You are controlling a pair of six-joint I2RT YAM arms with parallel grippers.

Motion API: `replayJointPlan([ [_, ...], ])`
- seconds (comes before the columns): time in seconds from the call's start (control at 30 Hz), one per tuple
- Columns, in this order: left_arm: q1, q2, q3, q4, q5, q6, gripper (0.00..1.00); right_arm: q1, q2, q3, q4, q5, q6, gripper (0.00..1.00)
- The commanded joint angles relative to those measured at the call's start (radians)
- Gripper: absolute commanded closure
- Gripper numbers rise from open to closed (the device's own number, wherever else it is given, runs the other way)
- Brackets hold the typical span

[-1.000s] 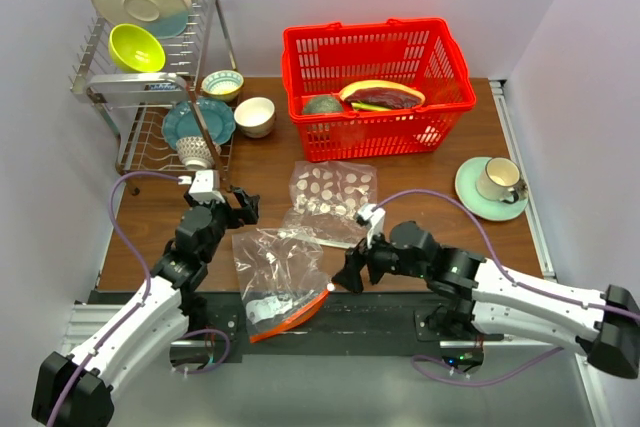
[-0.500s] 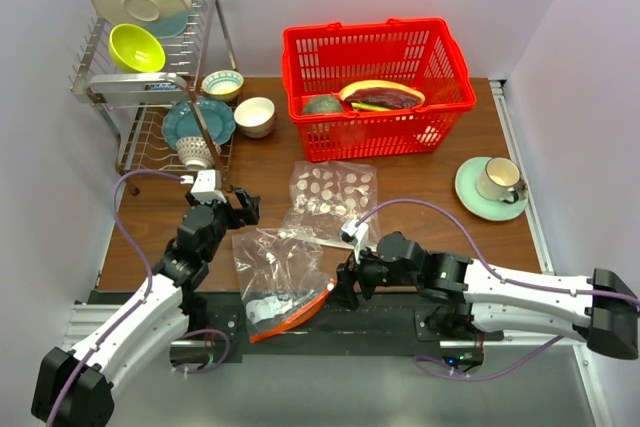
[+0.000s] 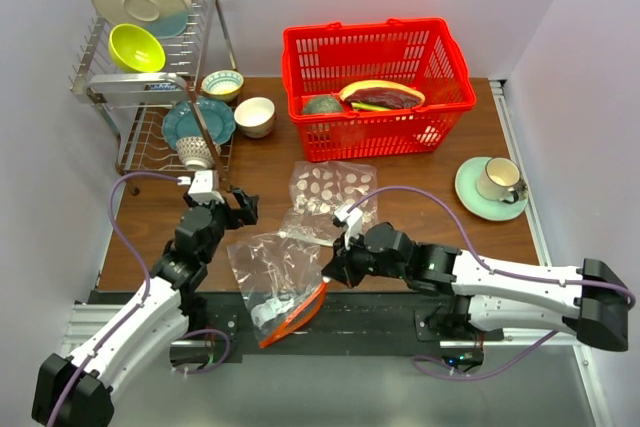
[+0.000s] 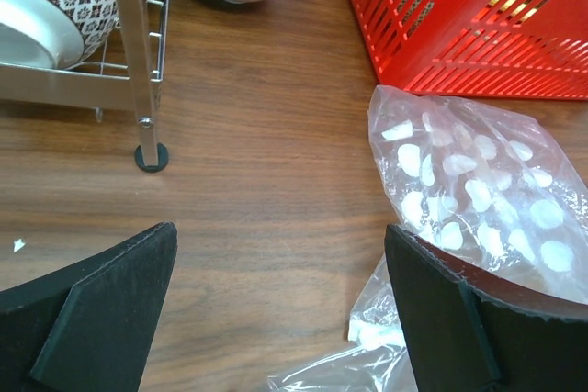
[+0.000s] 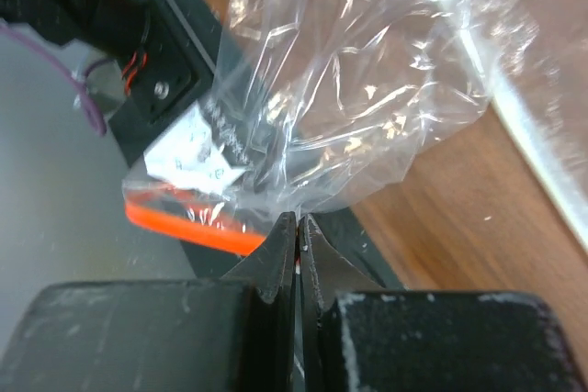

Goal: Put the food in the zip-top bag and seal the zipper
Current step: Pick up the zipper food storage bag at the center of the board, then open the zipper of the food storage bag at the center of the board.

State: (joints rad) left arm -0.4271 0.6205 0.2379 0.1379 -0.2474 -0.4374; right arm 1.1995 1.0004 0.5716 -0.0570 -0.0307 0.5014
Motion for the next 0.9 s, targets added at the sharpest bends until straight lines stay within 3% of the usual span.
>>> replayJointPlan([
  [0.0, -0.002, -0.018, 0.09, -0.063, 0.0, -0.061, 0.0, 0.005, -0.045, 0.111, -0.081, 0.144, -0.009, 1.0],
  [0.13, -0.002, -0.03, 0.126, 0.024, 0.204, -0.099, 0.0, 0.003, -0.045, 0.223, -0.187, 0.298, -0.026, 1.0],
  [0.27, -0.006, 0.082, 0.248, 0.051, 0.504, -0.097, 0.04, -0.001, 0.004, 0.355, -0.323, 0.478, -0.04, 1.0],
  [0.37, -0.053, 0.16, 0.343, 0.002, 0.571, -0.06, 0.06, -0.026, 0.084, 0.494, -0.426, 0.543, -0.038, 1.0],
  [0.53, -0.261, 0.202, 0.49, -0.093, 0.462, 0.002, 0.06, -0.098, 0.171, 0.658, -0.512, 0.499, -0.012, 1.0],
  [0.7, -0.475, 0.229, 0.563, -0.196, 0.188, 0.097, 0.07, -0.196, 0.182, 0.686, -0.477, 0.336, 0.052, 1.0],
  [0.87, -0.656, 0.237, 0.549, -0.23, -0.035, 0.144, 0.05, -0.204, 0.204, 0.754, -0.494, 0.333, 0.045, 1.0],
])
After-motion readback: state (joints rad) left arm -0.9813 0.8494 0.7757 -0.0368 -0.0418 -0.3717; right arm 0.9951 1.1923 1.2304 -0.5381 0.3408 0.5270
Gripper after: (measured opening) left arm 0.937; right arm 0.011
